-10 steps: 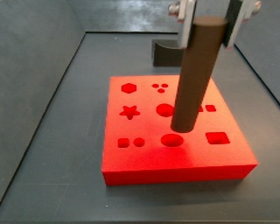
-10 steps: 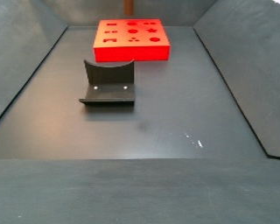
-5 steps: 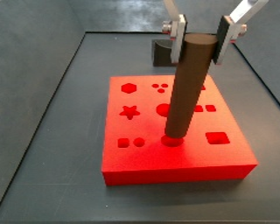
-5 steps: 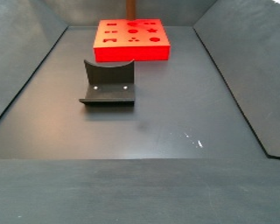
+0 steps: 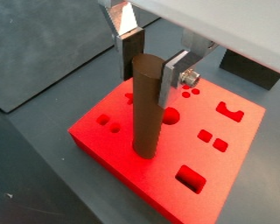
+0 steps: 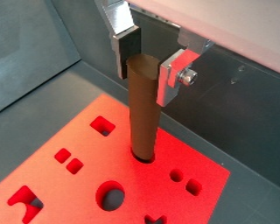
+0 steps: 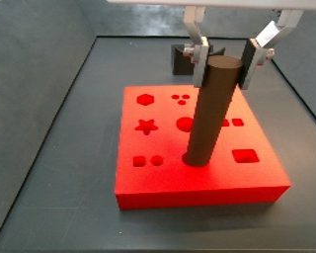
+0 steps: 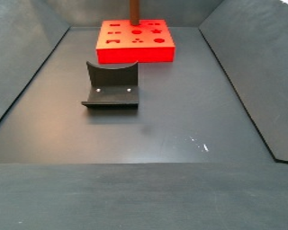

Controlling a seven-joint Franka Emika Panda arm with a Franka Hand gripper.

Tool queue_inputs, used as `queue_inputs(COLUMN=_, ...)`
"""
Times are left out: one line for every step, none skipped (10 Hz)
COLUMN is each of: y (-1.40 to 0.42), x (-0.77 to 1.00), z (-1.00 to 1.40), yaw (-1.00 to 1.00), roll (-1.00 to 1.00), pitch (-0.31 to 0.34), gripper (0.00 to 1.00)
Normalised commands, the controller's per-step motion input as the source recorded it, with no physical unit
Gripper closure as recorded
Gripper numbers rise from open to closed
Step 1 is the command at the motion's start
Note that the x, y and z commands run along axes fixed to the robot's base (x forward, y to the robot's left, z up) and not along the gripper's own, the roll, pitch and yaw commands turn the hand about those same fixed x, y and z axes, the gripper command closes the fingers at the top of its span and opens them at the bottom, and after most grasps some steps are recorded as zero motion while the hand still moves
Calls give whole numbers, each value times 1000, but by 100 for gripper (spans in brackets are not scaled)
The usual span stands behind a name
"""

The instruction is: Insert the oval object.

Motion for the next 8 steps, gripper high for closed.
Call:
queue_inputs(y=0, x=0, z=-106, yaw=0, roll=0, pitch=0, gripper=100)
queue_inputs(y=40, x=-149, z=-11, yaw=0, roll=-41, pitch=0, gripper=100)
queue_inputs(y=106, x=-249, z=0, yaw=0, roll=-77, pitch=-10, gripper=100)
queue_inputs(y=0, x=-91, z=-20, yaw=0, roll=-6, pitch=0, gripper=100)
queue_inputs(y=0, x=0, z=-9, yaw=0, roll=-47, pitch=-11, gripper=100)
queue_inputs(y=0, x=0, z=-126, yaw=29, roll=-20, pitch=-17, gripper=100)
queue_inputs(y=0, x=63, z=-177, yaw=54, roll=-9, pitch=-4, gripper=100)
queue_inputs(y=-9, x=143, z=-203, yaw=3, roll=0, pitch=0, gripper=100)
